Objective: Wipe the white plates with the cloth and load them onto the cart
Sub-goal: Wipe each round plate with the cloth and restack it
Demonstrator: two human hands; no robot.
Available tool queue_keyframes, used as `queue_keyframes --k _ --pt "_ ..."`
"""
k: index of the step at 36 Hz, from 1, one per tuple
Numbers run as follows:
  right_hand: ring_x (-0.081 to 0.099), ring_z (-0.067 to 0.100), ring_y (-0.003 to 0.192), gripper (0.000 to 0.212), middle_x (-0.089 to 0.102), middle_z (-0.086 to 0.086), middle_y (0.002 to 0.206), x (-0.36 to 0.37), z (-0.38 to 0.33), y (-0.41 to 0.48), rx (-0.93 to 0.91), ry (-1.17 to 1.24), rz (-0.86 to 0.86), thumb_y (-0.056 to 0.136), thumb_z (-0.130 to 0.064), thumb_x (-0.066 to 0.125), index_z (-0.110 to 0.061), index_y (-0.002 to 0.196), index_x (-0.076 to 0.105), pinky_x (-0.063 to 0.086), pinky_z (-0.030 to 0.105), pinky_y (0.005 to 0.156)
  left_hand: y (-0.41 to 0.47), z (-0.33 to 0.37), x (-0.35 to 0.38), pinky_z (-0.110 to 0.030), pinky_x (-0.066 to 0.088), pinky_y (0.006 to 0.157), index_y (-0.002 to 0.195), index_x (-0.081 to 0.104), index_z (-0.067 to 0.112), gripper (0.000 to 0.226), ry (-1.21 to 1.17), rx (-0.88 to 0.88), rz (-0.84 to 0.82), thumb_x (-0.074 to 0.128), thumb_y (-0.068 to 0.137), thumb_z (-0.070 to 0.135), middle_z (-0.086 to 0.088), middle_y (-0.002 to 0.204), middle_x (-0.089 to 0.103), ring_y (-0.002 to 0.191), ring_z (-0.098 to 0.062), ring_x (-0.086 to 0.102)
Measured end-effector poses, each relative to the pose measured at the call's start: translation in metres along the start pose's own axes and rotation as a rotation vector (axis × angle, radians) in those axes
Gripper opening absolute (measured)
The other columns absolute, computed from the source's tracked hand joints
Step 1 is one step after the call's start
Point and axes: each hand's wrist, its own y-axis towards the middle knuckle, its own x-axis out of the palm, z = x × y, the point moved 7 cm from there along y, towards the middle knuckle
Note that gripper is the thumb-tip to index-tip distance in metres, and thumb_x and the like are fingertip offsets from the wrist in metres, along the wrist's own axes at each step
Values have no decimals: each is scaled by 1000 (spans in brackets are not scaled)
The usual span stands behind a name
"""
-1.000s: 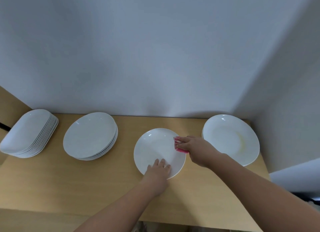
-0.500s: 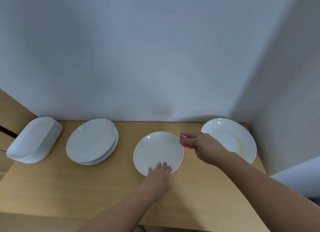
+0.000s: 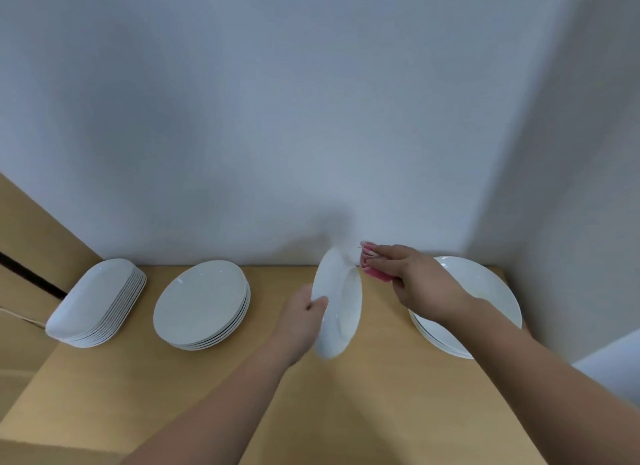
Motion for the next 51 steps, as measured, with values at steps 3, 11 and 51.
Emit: queue_keyframes --k 3,11,51 --pt "52 15 128 36 51 -2 142 9 -8 3 -19 4 -22 93 1 56 -16 123 67 45 38 103 -4 -6 -1 -50 49 93 103 65 14 18 -165 -71 -13 48 97 15 -17 109 67 97 -29 61" --pt "53 17 127 31 51 0 142 36 -25 9 -25 11 -106 95 -5 54 -14 121 68 45 38 102 -9 -33 -6 -48 49 95 104 68 21 24 -366 -189 -21 47 100 10 -6 107 73 104 -27 64" --pt "28 7 140 62 22 -20 156 165 46 43 360 71 -440 96 -4 35 -34 150 28 22 13 104 -1 -60 -63 -48 51 95 124 52 11 33 121 -288 -23 59 92 14 -4 117 61 109 -24 59"
